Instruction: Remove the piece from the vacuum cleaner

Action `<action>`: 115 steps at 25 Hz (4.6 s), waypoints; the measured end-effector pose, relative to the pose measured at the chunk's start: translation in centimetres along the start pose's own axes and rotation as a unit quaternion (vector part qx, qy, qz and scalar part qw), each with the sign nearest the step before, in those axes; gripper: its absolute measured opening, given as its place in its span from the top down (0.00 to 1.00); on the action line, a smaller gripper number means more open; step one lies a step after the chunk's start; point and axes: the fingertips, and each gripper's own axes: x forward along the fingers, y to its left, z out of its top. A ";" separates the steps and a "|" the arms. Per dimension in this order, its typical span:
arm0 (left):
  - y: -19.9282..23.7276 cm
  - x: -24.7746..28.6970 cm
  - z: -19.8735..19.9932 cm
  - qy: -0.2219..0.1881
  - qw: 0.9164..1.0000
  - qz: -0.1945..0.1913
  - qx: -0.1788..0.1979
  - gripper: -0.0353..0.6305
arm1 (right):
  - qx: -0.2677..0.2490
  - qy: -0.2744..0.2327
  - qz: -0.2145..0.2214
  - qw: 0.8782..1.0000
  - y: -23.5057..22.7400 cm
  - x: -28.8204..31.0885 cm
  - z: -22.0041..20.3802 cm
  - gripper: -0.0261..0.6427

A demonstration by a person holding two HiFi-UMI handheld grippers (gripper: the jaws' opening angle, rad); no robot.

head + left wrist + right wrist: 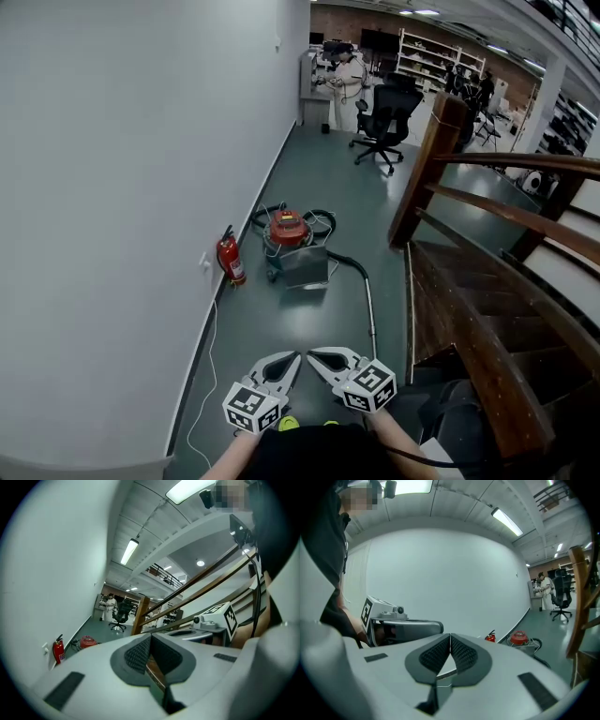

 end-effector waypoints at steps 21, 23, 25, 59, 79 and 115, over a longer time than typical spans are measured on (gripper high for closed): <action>0.9 -1.6 -0.8 0.002 1.000 -0.010 -0.011 0.93 | -0.010 0.015 -0.029 0.999 1.1 1.1 -1.1 0.94; 1.0 -1.9 -1.0 0.001 1.000 -0.012 -0.018 0.93 | -0.009 0.018 -0.030 0.999 1.4 1.3 -1.3 0.94; 1.1 -2.0 -1.1 0.001 1.000 -0.013 -0.022 0.93 | -0.007 0.021 -0.030 0.999 1.5 1.3 -1.5 0.94; 8.8 9.9 0.8 0.024 0.998 0.006 -0.051 0.93 | 0.020 0.061 0.014 0.998 -11.4 6.8 0.5 0.94; 14.4 21.4 2.3 0.060 0.997 0.035 -0.035 0.93 | 0.021 0.062 0.059 0.996 -23.7 8.8 3.8 0.94; 26.9 31.0 6.4 0.074 0.997 -0.011 -0.013 0.93 | 0.046 0.067 -0.007 0.997 -35.4 18.0 8.7 0.94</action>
